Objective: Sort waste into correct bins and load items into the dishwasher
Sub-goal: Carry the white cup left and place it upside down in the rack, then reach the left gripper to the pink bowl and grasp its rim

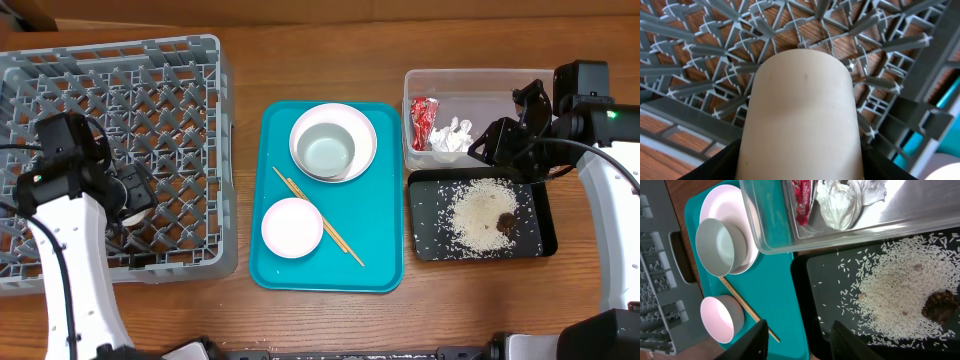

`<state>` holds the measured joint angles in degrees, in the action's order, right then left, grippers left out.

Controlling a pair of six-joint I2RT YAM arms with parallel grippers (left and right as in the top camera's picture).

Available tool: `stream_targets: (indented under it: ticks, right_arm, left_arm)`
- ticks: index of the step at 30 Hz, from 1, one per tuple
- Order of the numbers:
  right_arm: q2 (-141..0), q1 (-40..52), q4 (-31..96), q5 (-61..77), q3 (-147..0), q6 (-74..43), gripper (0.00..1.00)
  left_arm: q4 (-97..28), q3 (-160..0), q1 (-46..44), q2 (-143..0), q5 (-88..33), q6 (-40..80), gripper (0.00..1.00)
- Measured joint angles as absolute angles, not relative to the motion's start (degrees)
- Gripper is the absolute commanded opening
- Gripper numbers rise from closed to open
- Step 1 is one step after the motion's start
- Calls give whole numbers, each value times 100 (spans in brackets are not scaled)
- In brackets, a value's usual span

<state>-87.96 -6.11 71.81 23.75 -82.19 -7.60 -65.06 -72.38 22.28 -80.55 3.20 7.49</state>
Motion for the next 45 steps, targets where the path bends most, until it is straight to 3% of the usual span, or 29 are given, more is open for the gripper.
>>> stream_targets:
  ticks: [2, 5, 7, 9, 10, 18, 24, 30, 36, 42, 45]
  right_arm:
    - [-8796, -613, 7181, 2373, -8219, -762, 42]
    - [-8796, -611, 7181, 2375, -8219, -760, 42]
    - [-8796, -613, 7190, 2373, -8219, -753, 42]
    - [-8796, -613, 7212, 2373, -8219, -749, 42]
    - [-8796, -613, 7210, 2373, -8219, -746, 42]
    - [-8796, -611, 7225, 2373, -8219, -742, 43]
    - [-8796, -611, 7264, 2370, -8219, -738, 49]
    - [-8796, -613, 7290, 2150, -8219, -711, 69]
    - [-8796, -611, 7295, 1890, -8219, -722, 83]
    - [-8796, -613, 7299, 1822, -8219, -727, 84]
    - [-8796, -613, 7299, 1800, -8219, -727, 84]
  left_arm:
    - [-6458, -7238, 2228, -8221, 336, 751, 4]
    - [-6403, -7238, 2228, -8608, 373, 749, 14]
    - [-6399, -7238, 2228, -8774, 390, 749, 44]
    - [-6403, -7238, 2228, -8991, 467, 749, 95]
    - [-6405, -7238, 2228, -9074, 504, 744, 100]
    - [-6643, -7286, 2226, -9262, 543, 766, 100]
    - [-6676, -7688, 1933, -8726, 150, 797, 100]
    - [-6114, -7900, 257, -7837, -506, 797, 100]
    - [-5843, -7894, -1420, -8062, -760, 792, 100]
    - [-5957, -7874, -2320, -8932, -797, 794, 100]
    - [-5994, -7846, -2593, -9474, -799, 867, 91]
